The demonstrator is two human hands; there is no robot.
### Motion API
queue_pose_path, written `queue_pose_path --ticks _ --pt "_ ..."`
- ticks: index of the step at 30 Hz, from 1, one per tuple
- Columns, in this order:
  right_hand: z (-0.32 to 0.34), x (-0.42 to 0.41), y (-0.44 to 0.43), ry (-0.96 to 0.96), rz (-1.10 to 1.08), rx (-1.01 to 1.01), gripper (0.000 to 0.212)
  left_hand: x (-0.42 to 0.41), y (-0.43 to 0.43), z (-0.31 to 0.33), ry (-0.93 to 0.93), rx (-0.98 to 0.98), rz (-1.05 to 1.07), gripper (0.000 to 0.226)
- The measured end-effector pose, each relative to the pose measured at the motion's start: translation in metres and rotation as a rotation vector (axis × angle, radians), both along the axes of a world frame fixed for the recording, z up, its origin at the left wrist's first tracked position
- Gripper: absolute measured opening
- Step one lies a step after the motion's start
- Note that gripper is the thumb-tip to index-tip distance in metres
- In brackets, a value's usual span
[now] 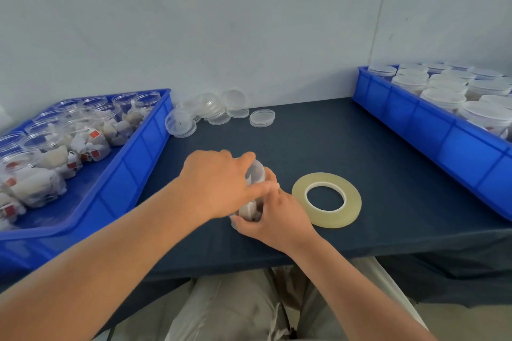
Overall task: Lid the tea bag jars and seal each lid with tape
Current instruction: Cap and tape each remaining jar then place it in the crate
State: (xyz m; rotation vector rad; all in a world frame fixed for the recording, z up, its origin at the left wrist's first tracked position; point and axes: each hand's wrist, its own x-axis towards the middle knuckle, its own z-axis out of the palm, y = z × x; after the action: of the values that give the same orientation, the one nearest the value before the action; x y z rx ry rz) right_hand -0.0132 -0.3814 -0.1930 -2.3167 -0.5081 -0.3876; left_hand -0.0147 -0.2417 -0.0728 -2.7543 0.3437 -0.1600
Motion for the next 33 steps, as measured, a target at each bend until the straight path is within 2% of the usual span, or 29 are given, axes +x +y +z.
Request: queue_pose_path --ticks 2,5,8,10,13,15,18,20,21,23,25,29,33 --pt "0.0 -0.001 0.001 -0.023 -0.003 0.019 0.082 -0.002 -0.01 -0.003 -0.052 0.033 0.036 0.09" --pt "-0.003 0.001 0.0 -0.053 0.004 0.001 0.085 0.004 0.0 0.0 -0.026 0.002 -0.077 0.083" --pt "-0.005 0.003 0.0 -0.08 -0.029 -0.016 0.1 0.013 0.023 0.012 0.21 -0.104 -0.169 0.07" --pt "-0.007 0.003 0.002 -0.101 -0.034 -0.019 0.102 0.018 0.033 0.021 0.351 -0.168 -0.19 0.066" --pt "-0.008 0.003 0.002 -0.087 -0.035 -0.003 0.099 0.019 0.033 0.025 0.43 -0.206 -0.179 0.067" --pt "-0.007 0.004 0.001 -0.043 -0.031 0.016 0.097 0.014 0.025 0.02 0.34 -0.165 -0.155 0.074" --pt "-0.003 0.002 -0.001 0.006 -0.008 -0.005 0.104 0.001 0.003 0.004 0.087 -0.012 -0.083 0.096" --pt "0.001 -0.001 0.0 -0.011 -0.017 -0.048 0.106 -0.005 -0.011 -0.004 -0.035 0.02 -0.03 0.094" --pt "0.003 -0.001 0.002 -0.012 -0.029 -0.064 0.098 -0.007 -0.016 -0.008 -0.073 0.015 -0.012 0.087" --pt "0.003 0.0 0.004 0.02 -0.054 -0.062 0.071 -0.007 -0.018 -0.013 -0.123 0.012 -0.01 0.075" --pt "0.001 0.004 0.003 0.054 -0.056 -0.023 0.058 -0.007 -0.014 -0.016 -0.173 0.0 -0.036 0.072" --pt "0.0 0.011 0.003 0.076 0.006 0.04 0.061 -0.002 -0.002 -0.019 -0.192 -0.029 -0.122 0.066" --pt "0.001 0.013 0.003 0.054 0.036 0.066 0.069 0.005 0.008 -0.019 -0.187 -0.042 -0.23 0.085"
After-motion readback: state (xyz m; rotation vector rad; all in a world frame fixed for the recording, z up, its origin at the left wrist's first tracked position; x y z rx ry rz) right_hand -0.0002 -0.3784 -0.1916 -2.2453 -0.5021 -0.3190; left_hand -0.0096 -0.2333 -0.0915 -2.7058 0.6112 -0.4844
